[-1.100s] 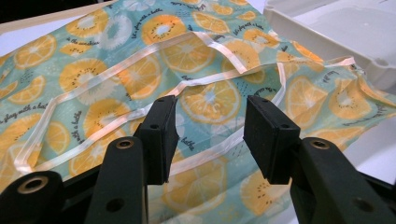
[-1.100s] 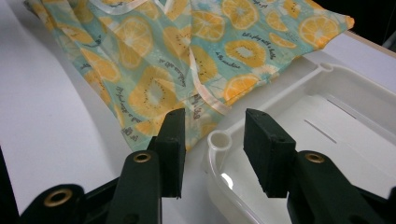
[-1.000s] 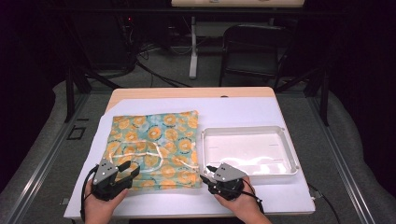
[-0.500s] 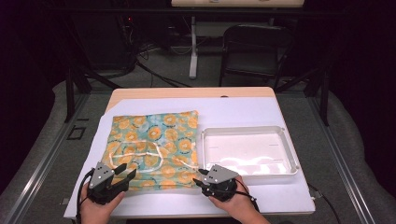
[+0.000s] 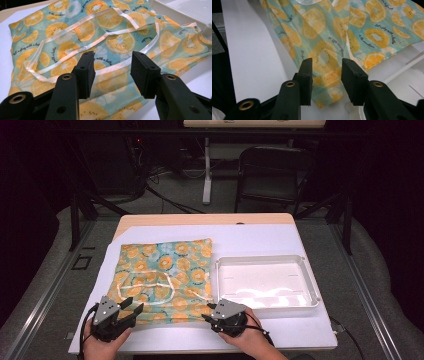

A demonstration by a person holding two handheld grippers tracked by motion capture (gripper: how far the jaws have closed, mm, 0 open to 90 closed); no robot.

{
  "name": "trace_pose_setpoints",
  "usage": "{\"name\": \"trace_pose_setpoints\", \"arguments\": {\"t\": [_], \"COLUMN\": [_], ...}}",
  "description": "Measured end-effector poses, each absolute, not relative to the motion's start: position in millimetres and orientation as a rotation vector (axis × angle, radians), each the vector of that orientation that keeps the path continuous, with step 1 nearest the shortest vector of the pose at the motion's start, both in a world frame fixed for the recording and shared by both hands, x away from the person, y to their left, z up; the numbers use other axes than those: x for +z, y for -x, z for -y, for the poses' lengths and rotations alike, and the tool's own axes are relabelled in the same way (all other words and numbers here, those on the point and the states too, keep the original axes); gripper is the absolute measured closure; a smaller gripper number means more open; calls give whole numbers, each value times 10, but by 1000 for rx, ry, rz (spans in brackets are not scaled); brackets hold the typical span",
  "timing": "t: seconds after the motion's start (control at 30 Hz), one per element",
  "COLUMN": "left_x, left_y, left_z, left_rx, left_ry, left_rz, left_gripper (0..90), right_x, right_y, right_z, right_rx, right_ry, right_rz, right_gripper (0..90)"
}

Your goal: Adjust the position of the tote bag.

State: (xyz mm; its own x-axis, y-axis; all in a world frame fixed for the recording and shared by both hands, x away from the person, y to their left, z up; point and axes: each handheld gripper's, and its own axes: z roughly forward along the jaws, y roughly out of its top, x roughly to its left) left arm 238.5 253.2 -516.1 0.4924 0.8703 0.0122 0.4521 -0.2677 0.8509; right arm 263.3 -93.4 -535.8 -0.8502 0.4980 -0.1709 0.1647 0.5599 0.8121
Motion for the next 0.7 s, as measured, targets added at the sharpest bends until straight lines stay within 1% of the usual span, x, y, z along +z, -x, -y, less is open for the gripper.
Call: {"name": "trace_pose_setpoints", "arguments": {"t": [0.3,0.7], "left_x": [-5167,-5166], "left_y": [-2381,-2382], "left_z": [-2534,-2536], "left_rx": [631,639], "left_ry": [-1899,-1901], "left_rz": [-1104,-1105], "left_gripper": [530,520], "right_x": [-5396,-5451], "right_y": [-2618,-2610], "right_z": [872,822], "right_rx": [1152,1091], "right_ry": [-480,-435], "right_rz": [-2441,-2455], "right_gripper": [557,532]}}
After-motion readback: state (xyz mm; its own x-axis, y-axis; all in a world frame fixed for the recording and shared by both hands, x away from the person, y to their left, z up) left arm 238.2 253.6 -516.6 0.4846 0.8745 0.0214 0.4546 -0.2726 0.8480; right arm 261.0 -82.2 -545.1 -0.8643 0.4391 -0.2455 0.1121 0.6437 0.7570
